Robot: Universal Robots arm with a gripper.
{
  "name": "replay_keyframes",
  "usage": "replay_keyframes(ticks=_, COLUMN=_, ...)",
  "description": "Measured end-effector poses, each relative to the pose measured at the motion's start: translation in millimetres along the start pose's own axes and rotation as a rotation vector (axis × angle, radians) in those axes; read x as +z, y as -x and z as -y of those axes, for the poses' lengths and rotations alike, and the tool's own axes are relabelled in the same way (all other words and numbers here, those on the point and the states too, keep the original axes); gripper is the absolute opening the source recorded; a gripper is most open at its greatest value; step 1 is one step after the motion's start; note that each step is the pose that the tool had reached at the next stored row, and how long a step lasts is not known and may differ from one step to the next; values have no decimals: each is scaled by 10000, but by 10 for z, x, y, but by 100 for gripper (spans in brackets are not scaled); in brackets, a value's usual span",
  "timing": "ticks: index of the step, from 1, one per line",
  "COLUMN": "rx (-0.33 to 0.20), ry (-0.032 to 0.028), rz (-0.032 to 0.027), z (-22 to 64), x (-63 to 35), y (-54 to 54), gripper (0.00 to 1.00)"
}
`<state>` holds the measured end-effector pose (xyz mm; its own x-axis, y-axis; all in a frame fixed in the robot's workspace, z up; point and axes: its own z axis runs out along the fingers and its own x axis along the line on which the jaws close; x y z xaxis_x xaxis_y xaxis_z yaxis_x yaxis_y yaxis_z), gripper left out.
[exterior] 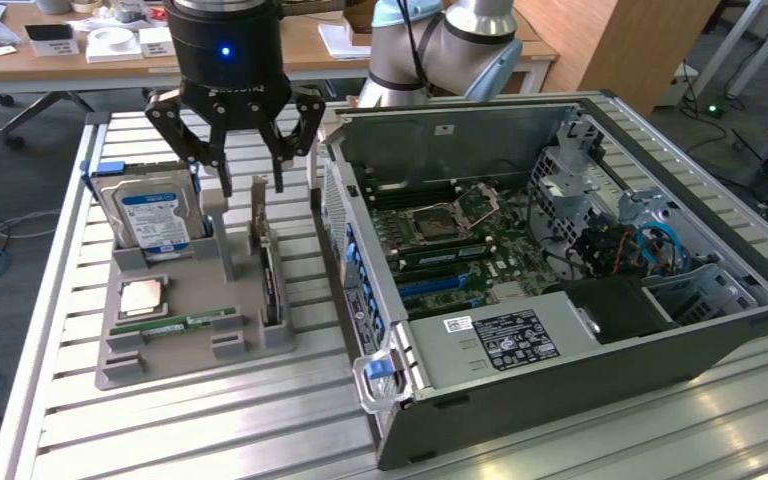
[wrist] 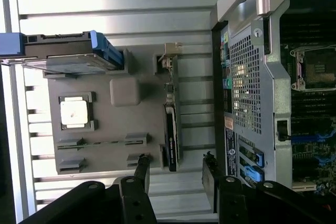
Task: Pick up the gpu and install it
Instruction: 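Pick up the gpu and move the gpu toward the slot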
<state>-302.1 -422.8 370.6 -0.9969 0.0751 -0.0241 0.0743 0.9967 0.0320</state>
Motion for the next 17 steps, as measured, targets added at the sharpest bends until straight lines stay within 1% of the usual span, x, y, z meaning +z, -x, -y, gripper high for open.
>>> replay_keyframes(ticks=13, rx=0, ry=0, rz=0, z=3, x=86, y=-2, gripper=53)
replay_keyframes(ticks=17, rx=0, ry=0, rz=0, z=3, x=90, y=-2, gripper=53)
